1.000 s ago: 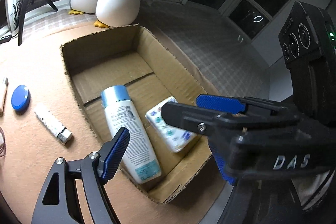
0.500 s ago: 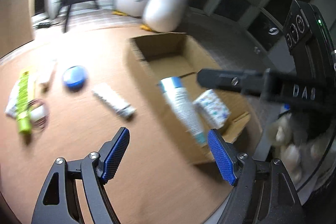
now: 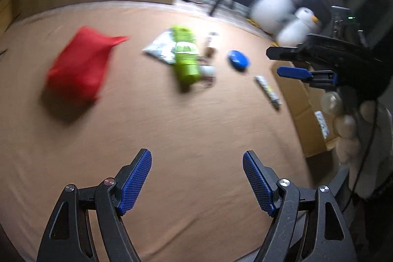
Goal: Organize objects
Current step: 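Move the right tool to the white eraser by the rubber band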
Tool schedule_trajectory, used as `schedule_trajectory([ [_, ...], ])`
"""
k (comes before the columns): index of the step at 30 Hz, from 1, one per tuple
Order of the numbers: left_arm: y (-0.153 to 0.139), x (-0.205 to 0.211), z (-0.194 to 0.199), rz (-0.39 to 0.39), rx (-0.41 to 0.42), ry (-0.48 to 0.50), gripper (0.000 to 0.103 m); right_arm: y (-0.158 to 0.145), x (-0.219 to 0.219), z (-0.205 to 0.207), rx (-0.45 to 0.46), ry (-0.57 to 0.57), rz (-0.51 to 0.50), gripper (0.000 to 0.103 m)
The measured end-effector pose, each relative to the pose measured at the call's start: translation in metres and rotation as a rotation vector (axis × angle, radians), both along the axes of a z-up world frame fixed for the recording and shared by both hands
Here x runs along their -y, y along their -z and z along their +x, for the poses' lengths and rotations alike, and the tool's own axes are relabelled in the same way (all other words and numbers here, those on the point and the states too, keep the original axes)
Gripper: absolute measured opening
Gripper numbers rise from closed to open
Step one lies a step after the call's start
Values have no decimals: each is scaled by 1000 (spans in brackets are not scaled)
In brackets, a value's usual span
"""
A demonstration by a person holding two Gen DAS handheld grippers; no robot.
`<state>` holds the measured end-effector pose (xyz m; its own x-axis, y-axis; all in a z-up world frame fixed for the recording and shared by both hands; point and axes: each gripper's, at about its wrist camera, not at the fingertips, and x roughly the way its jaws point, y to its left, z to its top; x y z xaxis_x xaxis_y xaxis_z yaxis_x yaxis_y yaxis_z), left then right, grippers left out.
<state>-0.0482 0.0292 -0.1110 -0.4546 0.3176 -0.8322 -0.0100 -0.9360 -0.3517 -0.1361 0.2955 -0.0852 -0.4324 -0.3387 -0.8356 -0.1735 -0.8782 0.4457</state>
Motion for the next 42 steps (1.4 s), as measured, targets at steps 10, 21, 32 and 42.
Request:
schedule_trajectory([
  [10,0,68,28,-1,5,-79,80,48,35,-69,112,32,63,41],
  [21,8,86,30,14,20,-103,80,66,59,-98,157,21,202,31],
  [32,14,87,29,41,31,-106,80,68,87,-87,171,-170,307,25],
  [42,14,70,18,42,32,-69,80,68,83,-33,167,-243,287,24],
])
